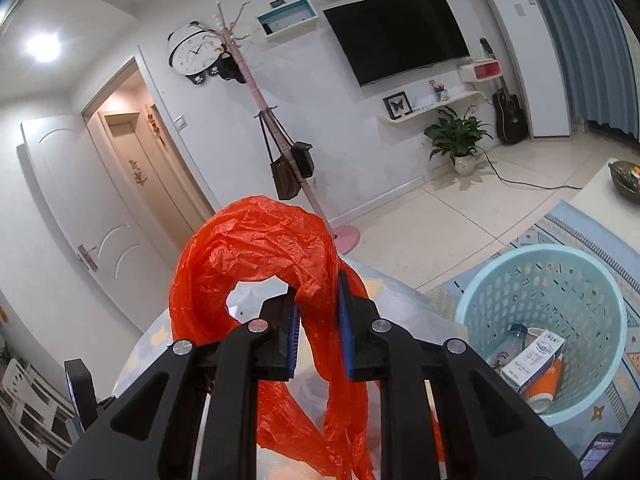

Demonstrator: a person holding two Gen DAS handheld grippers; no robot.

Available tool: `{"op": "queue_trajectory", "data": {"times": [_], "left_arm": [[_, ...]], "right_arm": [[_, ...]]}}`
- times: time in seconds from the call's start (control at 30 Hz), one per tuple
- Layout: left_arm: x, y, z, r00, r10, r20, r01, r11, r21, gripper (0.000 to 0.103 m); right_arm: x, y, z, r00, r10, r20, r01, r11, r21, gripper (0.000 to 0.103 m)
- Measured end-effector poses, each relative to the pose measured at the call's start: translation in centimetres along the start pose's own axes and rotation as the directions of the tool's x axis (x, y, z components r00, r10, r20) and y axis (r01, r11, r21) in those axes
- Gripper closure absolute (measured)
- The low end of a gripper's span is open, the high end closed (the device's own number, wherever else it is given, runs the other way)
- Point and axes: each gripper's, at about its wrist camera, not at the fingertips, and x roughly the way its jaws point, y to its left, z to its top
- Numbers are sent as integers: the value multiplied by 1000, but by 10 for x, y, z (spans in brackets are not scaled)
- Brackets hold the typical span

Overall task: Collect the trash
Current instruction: 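Grasp the red plastic bag with right gripper while left gripper grasps the red snack box, then carry the red bag and snack box over the basket and open both grippers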

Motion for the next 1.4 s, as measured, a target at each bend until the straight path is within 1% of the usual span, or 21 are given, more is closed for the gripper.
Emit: {"op": "queue_trajectory", "data": {"times": [0.33,0.53,0.63,0.73,0.83,0.9,1.07,1.1,1.13,1.17,1.2,1.23,1.3,1.4], "left_arm": [[-3,-5,0,1000,20,11,-20,1000,20,21],[-4,-8,-1,999,27,18,-27,999,33,24],[-6,-12,-1,999,27,21,-28,999,43,26],[-7,-14,-2,999,28,21,-29,998,51,26],[-8,-16,-4,1000,-23,7,23,999,42,26],[-9,-21,-4,999,-36,3,35,998,55,26],[-8,-32,-5,999,-44,-17,45,994,99,26],[-7,-33,-4,999,-39,-24,41,994,97,24],[-6,-32,-3,999,-39,-32,41,996,82,26],[-5,-29,0,998,-48,-41,50,998,47,28],[-5,-29,2,998,-43,-39,45,998,36,40],[-5,-29,4,998,-37,-42,38,999,34,44],[-10,-30,8,998,-61,-33,61,998,11,44],[-26,-39,17,994,-103,25,102,995,21,44]], "right_arm": [[-12,-21,3,999,-8,39,6,999,52,88],[-16,-37,4,998,-38,52,34,996,81,88],[-16,-45,4,997,-57,44,52,994,101,88],[-19,-49,6,997,-64,33,60,992,112,88],[-30,-47,13,996,-83,41,79,992,95,88],[-36,-44,16,994,-94,46,90,992,84,88],[-53,-39,21,992,-112,51,108,991,79,88],[-54,-39,21,992,-116,50,112,991,79,88],[-56,-38,22,991,-121,48,117,990,78,88],[-58,-37,22,991,-125,45,121,990,76,88],[-59,-36,24,991,-129,43,125,989,75,88],[-60,-35,25,990,-136,40,133,989,71,88],[-63,-34,29,987,-155,41,153,987,58,88],[-70,-35,39,979,-196,63,194,980,34,88]]}}
